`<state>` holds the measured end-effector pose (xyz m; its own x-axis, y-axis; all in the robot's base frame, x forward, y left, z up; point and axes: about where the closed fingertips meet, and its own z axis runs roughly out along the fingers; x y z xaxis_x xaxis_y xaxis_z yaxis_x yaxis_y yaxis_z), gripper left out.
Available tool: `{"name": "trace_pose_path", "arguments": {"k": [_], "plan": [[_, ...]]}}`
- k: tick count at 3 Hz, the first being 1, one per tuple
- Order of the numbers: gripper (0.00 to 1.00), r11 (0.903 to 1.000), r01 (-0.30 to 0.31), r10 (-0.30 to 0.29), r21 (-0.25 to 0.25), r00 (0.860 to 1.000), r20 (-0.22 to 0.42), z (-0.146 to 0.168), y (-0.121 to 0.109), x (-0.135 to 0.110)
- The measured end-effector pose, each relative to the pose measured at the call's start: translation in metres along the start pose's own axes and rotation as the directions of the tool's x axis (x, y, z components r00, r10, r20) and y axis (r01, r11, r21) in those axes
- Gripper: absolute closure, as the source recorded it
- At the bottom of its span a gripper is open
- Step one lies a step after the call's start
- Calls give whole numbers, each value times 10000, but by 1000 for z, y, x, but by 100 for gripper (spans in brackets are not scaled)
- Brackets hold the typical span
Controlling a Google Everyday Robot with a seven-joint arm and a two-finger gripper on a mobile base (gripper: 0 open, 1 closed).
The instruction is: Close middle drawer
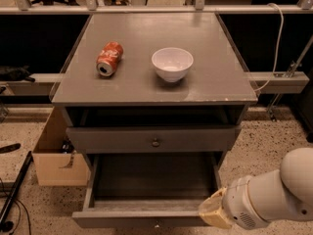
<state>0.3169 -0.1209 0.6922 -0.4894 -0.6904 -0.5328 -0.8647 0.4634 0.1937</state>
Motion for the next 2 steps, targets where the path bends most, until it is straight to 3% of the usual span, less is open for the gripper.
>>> {"name": "trace_pose_path", "arguments": {"k": [1, 2], "plan": [[100, 9986, -391, 393, 342, 9992, -51, 32, -39, 27], [100, 9986, -391, 393, 342, 9992, -51, 32, -39, 27]]}}
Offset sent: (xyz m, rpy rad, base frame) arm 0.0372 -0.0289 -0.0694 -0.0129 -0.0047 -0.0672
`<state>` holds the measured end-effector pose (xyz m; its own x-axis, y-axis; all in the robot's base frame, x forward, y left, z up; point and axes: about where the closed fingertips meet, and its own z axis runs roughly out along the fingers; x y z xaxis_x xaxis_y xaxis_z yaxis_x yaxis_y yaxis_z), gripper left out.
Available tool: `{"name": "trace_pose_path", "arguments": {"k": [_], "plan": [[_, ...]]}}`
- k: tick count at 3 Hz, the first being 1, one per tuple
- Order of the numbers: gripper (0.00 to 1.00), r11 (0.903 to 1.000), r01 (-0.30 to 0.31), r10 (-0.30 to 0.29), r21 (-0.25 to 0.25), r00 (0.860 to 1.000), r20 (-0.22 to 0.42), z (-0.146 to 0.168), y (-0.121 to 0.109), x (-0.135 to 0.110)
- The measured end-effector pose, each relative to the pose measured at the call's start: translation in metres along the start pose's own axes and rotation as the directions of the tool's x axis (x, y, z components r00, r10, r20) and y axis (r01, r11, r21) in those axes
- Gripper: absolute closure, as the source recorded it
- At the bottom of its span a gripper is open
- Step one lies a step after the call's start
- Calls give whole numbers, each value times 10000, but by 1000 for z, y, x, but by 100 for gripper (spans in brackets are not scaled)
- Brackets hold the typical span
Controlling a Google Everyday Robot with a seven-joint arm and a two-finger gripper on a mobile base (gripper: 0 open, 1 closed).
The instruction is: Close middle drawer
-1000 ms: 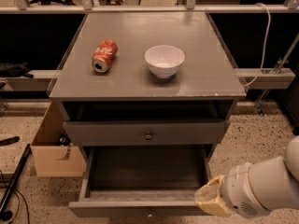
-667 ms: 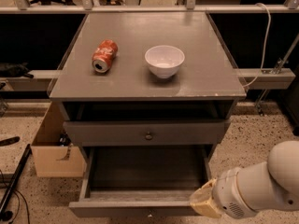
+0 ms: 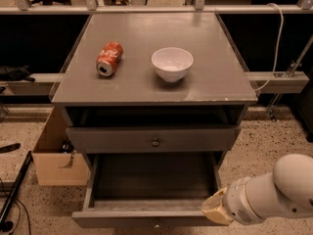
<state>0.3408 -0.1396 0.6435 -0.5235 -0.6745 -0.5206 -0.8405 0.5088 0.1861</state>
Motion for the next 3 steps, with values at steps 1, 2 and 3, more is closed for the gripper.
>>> {"name": "trace_pose_path", "arguments": {"k": [1, 2, 3], "plan": [[100, 10000, -57, 57, -3, 9990, -436, 22, 0, -2], [100, 9999, -128, 123, -39, 9940, -1089, 50, -1, 0], [100, 9984, -532, 487, -211, 9835, -1744, 81, -5, 8]]}}
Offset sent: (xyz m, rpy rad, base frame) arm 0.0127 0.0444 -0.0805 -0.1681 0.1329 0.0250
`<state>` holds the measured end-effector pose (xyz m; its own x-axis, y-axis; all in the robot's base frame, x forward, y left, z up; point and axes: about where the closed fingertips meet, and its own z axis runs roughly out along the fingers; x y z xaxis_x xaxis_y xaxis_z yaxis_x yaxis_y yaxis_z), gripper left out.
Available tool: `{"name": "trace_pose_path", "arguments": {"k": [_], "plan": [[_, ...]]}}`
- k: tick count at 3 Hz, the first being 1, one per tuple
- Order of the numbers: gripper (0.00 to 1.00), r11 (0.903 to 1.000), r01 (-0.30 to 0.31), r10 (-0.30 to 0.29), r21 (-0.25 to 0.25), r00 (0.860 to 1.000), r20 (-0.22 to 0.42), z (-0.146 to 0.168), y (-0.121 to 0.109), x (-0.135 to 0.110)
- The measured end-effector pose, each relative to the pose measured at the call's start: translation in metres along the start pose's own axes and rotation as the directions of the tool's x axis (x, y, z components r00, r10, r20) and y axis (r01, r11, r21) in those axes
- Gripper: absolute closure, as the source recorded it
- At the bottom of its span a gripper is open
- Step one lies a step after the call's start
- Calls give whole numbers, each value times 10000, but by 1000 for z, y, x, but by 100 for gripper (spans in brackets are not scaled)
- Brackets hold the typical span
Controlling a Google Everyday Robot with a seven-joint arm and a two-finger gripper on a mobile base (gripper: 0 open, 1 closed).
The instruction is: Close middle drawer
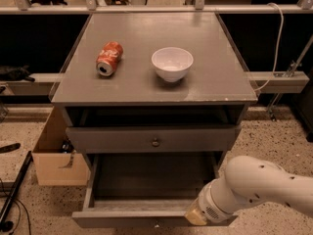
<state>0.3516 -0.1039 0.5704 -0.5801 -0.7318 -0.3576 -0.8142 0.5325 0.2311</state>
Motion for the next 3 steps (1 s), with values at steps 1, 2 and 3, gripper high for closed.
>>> {"name": "trace_pose_path", "arguments": {"k": [1, 2, 3], "plan": [[100, 10000, 0, 0, 0, 10000, 0, 0, 0, 0], [100, 9998, -22, 28, -178, 9995, 324, 13, 2, 24], [100, 9990, -48, 83, -439, 9967, 805, 34, -2, 66]]}}
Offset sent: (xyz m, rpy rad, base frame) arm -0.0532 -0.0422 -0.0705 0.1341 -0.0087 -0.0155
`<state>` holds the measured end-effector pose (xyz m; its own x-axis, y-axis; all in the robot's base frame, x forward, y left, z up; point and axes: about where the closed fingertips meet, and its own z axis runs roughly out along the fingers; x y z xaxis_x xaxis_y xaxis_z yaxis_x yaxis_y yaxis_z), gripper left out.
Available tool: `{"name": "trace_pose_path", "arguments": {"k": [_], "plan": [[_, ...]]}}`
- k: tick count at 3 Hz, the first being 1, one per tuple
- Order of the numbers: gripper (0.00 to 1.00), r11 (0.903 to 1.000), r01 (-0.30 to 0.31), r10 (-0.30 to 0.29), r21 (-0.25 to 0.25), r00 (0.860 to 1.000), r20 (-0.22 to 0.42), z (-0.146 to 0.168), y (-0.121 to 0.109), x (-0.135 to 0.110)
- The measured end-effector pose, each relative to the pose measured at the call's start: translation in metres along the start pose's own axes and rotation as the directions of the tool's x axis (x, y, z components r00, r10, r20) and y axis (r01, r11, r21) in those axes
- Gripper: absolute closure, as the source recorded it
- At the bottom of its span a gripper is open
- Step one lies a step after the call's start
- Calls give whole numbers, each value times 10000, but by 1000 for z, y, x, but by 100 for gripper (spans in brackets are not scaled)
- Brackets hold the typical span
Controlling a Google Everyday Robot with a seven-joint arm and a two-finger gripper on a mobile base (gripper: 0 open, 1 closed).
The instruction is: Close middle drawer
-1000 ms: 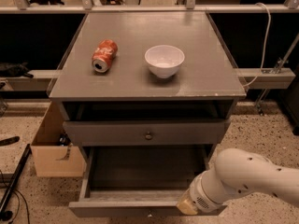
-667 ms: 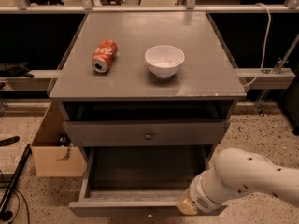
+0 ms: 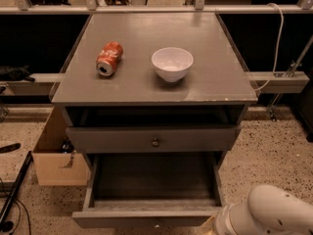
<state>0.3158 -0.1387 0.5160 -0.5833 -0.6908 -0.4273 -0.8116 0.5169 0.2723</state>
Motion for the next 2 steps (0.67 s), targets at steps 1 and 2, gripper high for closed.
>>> {"name": "trace_pose_path", "arguments": {"k": [1, 2], "plan": [[100, 9997, 24, -27, -226, 9999, -103, 24, -4, 27], [100, 9992, 124, -139, -369, 9992, -385, 53, -18, 31]]}}
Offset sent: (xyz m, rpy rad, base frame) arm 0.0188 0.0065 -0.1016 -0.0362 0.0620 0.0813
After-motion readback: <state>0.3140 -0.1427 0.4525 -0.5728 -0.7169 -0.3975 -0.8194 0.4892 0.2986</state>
